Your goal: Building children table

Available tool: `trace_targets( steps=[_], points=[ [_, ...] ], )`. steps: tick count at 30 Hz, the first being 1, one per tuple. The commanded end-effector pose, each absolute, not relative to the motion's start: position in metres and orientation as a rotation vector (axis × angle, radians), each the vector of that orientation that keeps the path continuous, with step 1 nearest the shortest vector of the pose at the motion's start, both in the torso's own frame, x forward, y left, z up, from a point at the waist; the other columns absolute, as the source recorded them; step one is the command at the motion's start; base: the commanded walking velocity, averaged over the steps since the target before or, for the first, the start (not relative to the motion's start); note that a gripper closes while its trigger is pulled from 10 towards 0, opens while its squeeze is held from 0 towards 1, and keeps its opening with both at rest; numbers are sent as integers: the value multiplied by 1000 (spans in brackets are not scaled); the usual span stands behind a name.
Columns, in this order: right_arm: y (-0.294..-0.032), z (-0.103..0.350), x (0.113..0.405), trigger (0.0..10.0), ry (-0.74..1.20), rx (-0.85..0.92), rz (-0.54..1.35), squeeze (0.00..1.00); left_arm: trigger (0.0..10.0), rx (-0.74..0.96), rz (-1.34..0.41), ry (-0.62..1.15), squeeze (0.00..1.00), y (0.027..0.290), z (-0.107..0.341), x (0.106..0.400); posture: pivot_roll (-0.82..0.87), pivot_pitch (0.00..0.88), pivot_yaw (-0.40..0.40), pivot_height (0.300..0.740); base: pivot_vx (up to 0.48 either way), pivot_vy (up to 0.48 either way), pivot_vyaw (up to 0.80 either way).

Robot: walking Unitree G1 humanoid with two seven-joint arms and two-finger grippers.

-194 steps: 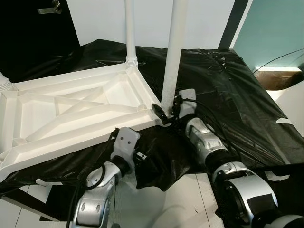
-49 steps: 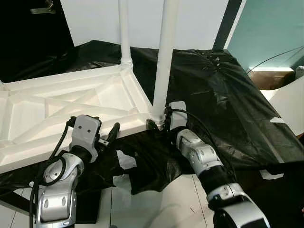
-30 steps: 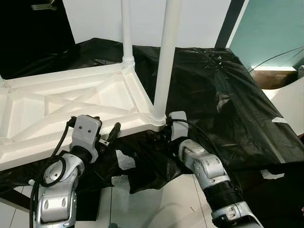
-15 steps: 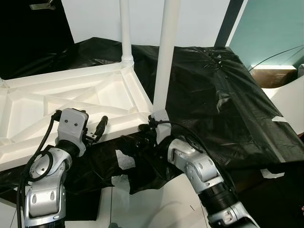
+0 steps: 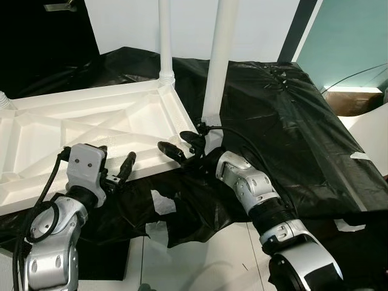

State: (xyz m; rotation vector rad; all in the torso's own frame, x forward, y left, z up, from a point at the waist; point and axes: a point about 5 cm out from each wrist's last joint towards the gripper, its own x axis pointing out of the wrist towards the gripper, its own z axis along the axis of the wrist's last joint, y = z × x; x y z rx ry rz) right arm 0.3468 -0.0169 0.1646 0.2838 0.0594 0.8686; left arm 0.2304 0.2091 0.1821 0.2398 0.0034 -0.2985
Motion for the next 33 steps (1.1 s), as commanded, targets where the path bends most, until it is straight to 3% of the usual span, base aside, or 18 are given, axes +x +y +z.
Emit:
trace_targets(
  steps=[1,9,13,22,28,33],
  points=[
    [-23,167,352,10000,39,316,850,0,10000,235,-369,24,0,203,180,226,242,9,-113,740,0,0,0],
    [-18,173,365,10000,13,324,876,0,10000,271,-545,167,0,190,162,205,245,37,-103,740,0,0,0],
    [-21,176,369,10000,-7,319,843,0,10000,293,-545,200,0,192,158,204,247,49,-100,740,0,0,0],
    [-65,183,389,10000,-85,294,583,0,10000,347,-512,261,0,199,151,205,227,77,-64,740,0,0,0],
    [-90,181,393,10000,-101,271,499,0,10000,355,-459,306,0,203,141,220,201,82,-44,740,0,0,0],
    [-131,180,397,10000,-122,234,360,0,10000,369,-501,370,0,194,129,241,182,87,-31,740,0,0,0]
  ],
)
